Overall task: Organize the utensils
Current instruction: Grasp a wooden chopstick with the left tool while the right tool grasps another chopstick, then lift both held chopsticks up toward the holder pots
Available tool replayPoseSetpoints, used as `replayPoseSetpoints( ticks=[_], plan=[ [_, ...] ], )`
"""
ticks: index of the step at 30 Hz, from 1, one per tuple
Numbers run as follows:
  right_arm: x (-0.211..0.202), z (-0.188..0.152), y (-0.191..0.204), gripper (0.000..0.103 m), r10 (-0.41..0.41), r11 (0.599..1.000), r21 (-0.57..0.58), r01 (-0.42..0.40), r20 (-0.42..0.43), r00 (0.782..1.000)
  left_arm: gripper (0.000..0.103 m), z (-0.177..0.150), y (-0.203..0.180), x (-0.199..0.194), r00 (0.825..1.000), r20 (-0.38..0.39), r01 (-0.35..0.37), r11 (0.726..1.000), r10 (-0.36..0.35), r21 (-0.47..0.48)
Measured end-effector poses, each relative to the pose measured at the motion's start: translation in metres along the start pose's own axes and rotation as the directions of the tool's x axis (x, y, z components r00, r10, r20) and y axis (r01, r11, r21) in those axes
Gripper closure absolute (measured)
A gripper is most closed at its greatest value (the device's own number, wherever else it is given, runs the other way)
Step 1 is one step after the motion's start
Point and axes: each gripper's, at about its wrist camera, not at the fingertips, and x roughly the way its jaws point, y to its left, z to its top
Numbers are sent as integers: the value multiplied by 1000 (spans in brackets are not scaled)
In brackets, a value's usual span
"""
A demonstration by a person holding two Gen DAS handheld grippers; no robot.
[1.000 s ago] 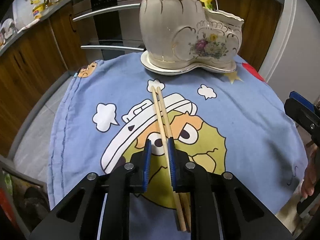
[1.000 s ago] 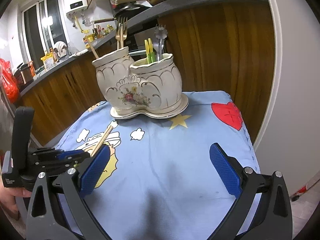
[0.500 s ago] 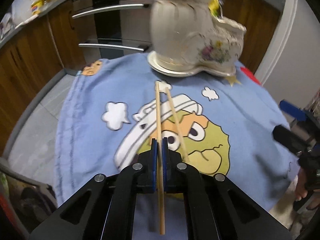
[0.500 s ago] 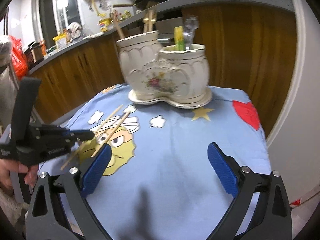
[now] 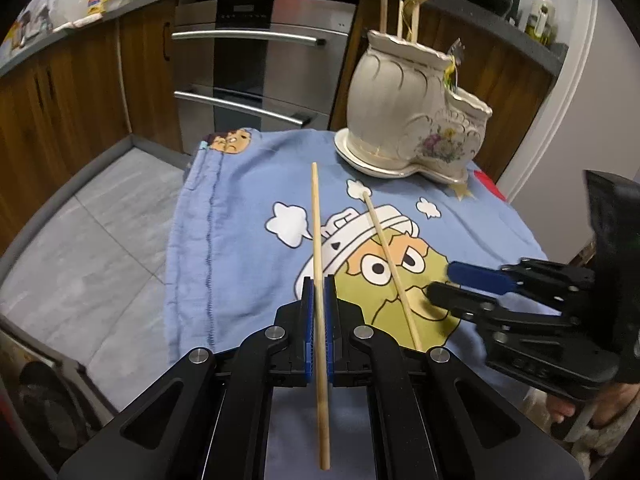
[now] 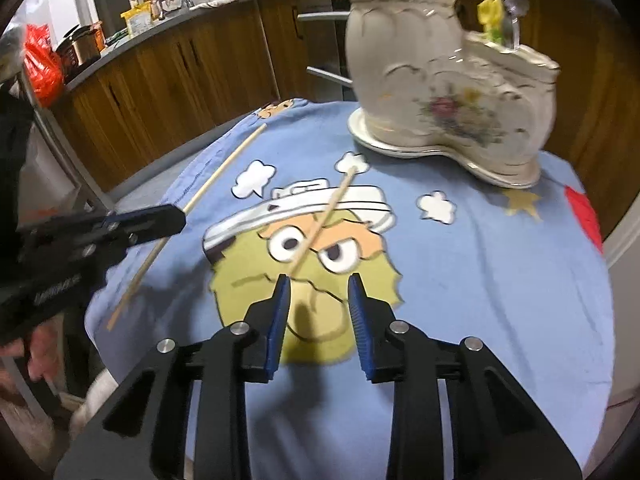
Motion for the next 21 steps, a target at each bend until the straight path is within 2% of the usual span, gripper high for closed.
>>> replayPoseSetpoints(
  ticks=[2,7,8,10,11,12,18,21],
  plan=[
    [5,6,7,75,8,1000,9,-8,-13,1000,98,0,3,-2,1000,7,4,1000,-4,-3],
    [21,9,23,77,-51,999,-23,50,-68,996,98,1,6,-9,1000,29,12,1000,-12,-7],
    [22,8,27,78,-74,997,-42,71,-56,996,98,1,6,-9,999,31,14,1000,-14,-8],
    [22,4,31,84,-100,992,-78,97,-34,994,98,1,6,-9,999,32,16,1000,-16,-8],
    [22,3,32,92,-94,992,-82,92,-28,995,98,1,5,-9,999,31,17,1000,-17,-8],
    [21,2,32,95,-94,993,-80,92,-27,995,98,1,4,-9,999,31,17,1000,-17,-7],
    [0,-6,7,98,-56,997,-52,55,-29,998,98,-1,-3,-12,999,31,17,1000,-17,9],
    [-16,-12,-11,98,-54,995,-91,52,-26,998,98,-1,-7,-9,1000,17,18,1000,-18,21]
  ],
)
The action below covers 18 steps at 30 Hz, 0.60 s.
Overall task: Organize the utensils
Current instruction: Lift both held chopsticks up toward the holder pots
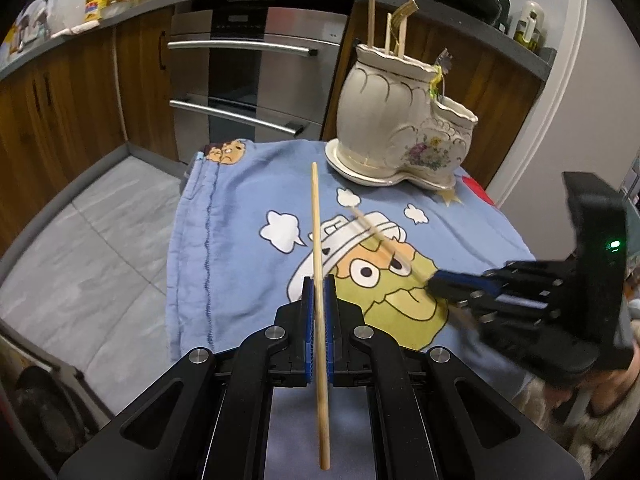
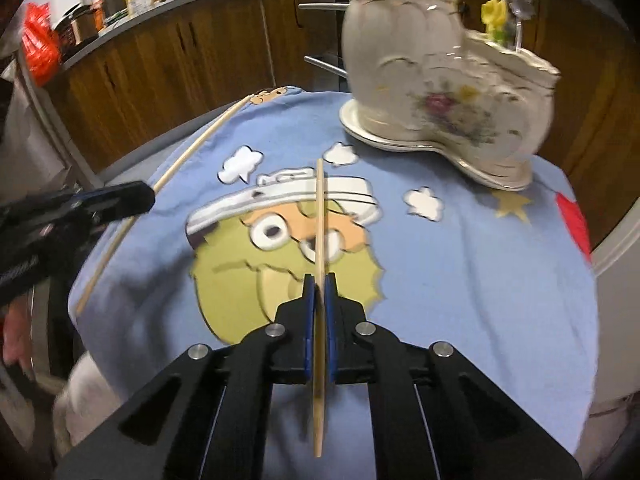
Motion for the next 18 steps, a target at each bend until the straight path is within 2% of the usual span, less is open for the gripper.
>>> replayPoseSetpoints(
  ticks=[5,10,15,18],
  plan=[
    [-27,-14,-26,98,-12,993,-121,13,5,1000,98,0,-17,11,999,-35,17,999,-15,51],
    [-41,-24,-57,98,-35,987,-159,33,-8,999,98,-3,-34,23,997,-70,34,995,-28,90],
    [-64,-25,-75,98,4,995,-104,7,103,995,98,3,-42,13,999,-22,36,994,-34,101],
    [-83,-18,-79,98,44,997,-75,-30,201,979,98,15,-46,-1,998,28,45,993,-48,110]
  ],
)
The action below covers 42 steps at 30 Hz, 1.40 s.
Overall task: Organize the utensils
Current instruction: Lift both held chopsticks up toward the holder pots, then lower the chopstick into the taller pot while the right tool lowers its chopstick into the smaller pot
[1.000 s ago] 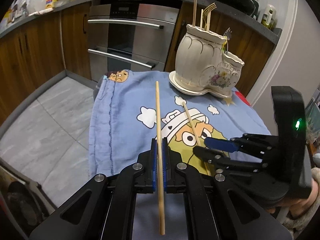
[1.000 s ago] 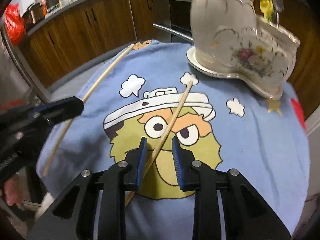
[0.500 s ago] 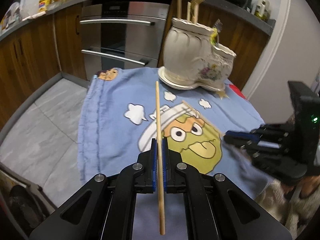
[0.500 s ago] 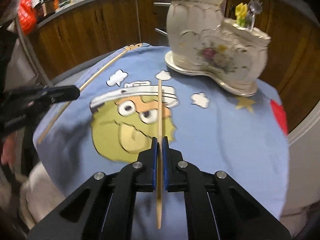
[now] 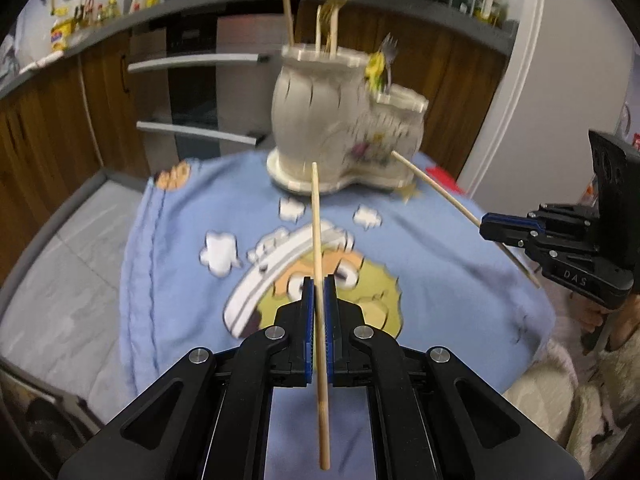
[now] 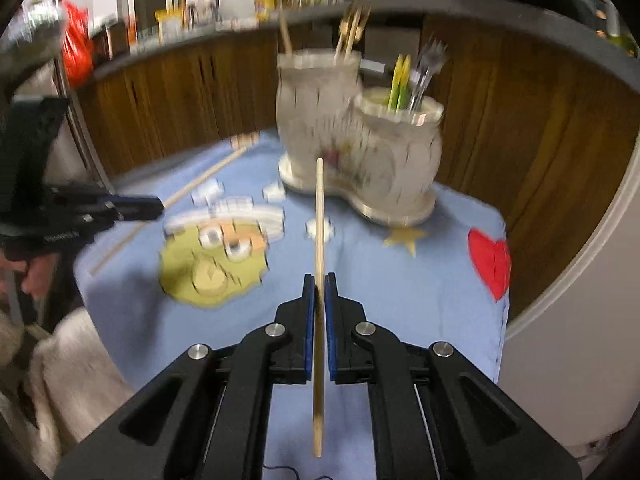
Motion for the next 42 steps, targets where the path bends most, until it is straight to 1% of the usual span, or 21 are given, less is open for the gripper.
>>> replayPoseSetpoints(
  ticks=[4,7,10,13,16,18,19,20,21,25,28,30,31,33,35,37,38,40,41,42],
  plan=[
    [-14,18,-7,98,33,999,28,-37,119,992,98,16,-7,-14,998,67,12,1000,-13,29],
    [-22,30,-9,98,49,998,26,-56,212,976,98,27,-9,-22,993,115,20,999,-25,42],
    [-27,46,-16,98,49,997,49,-67,305,951,98,43,-6,-24,984,170,49,998,-54,31],
    [-27,66,-32,98,43,988,121,-99,395,918,98,68,-5,-22,966,252,60,998,-62,13],
    [-24,85,-49,98,15,973,195,-120,470,883,98,94,-5,-18,940,332,78,997,-73,-2],
    [-22,96,-61,98,-14,960,246,-131,513,859,98,110,-3,-16,919,384,101,995,-88,-14],
    [-19,101,-67,98,-27,953,270,-137,526,850,98,119,-2,-14,904,416,119,993,-99,-24],
    [-16,106,-73,98,-32,946,289,-146,534,845,98,126,-1,-12,892,440,136,990,-107,-34],
    [-11,112,-79,98,-40,938,310,-154,539,841,98,135,2,-9,874,470,163,986,-124,-45],
    [4,129,-92,98,-83,920,363,-149,550,831,98,159,6,4,841,527,190,979,-124,-73],
    [19,138,-98,98,-107,908,392,-144,553,827,98,170,11,17,817,559,229,969,-141,-91],
    [28,141,-98,98,-131,909,398,-121,551,824,98,176,8,23,807,576,217,973,-132,-82],
    [31,143,-96,98,-150,912,397,-101,552,820,98,177,6,24,804,581,206,976,-125,-75],
    [37,144,-91,98,-160,919,385,-81,555,816,98,179,3,30,801,588,180,982,-112,-60],
    [42,145,-87,98,-171,924,377,-64,557,813,98,182,0,37,804,590,141,988,-76,-65],
    [49,146,-83,98,-194,931,365,-29,558,807,98,184,1,44,809,584,130,989,-64,-72],
    [51,145,-80,98,-209,934,356,-6,561,801,98,184,0,48,812,582,117,990,-53,-73],
    [55,143,-75,98,-225,940,339,24,570,790,98,183,-2,53,813,581,103,993,-50,-58],
    [57,142,-72,98,-240,944,327,48,577,781,98,182,-4,56,814,580,86,995,-43,-47],
    [59,140,-69,98,-245,947,315,63,580,777,98,180,-6,58,814,580,78,996,-40,-41]
  ],
)
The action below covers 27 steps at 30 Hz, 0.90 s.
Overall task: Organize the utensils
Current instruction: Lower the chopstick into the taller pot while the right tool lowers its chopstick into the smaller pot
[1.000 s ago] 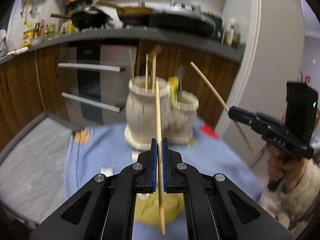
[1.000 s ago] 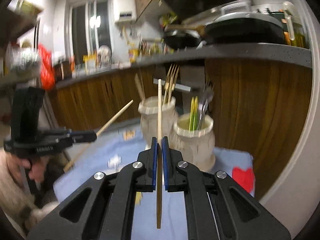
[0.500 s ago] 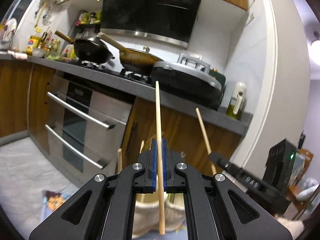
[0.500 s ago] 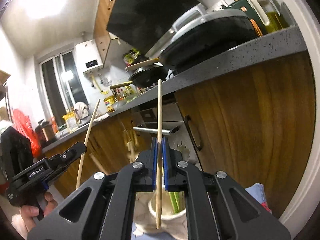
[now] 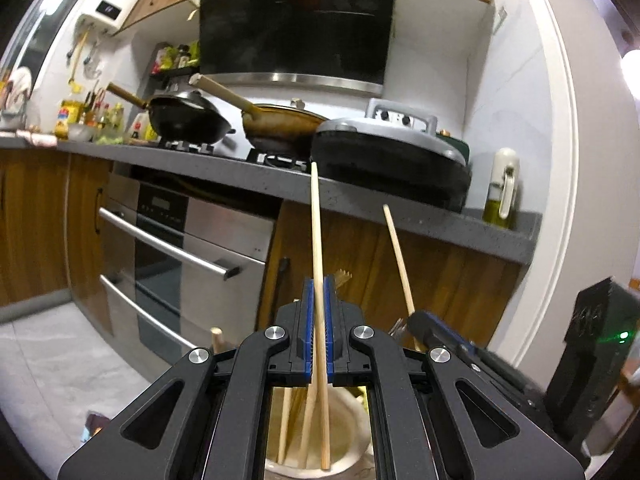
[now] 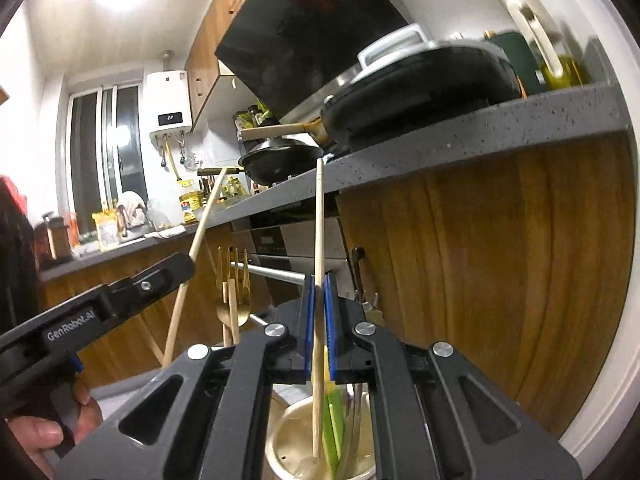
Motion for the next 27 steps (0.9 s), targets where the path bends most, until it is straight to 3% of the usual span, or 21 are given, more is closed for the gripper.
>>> replayPoseSetpoints(
  ticks=[7,27],
  plan=[
    [5,-14,8,98,-17,996,-90,17,8,1000,98,-12,4,2,1000,-12,0,1000,1,12],
    [-9,-28,-6,98,-16,998,-57,12,-69,997,98,-33,17,-12,1000,-26,2,1000,-2,-19]
  ],
)
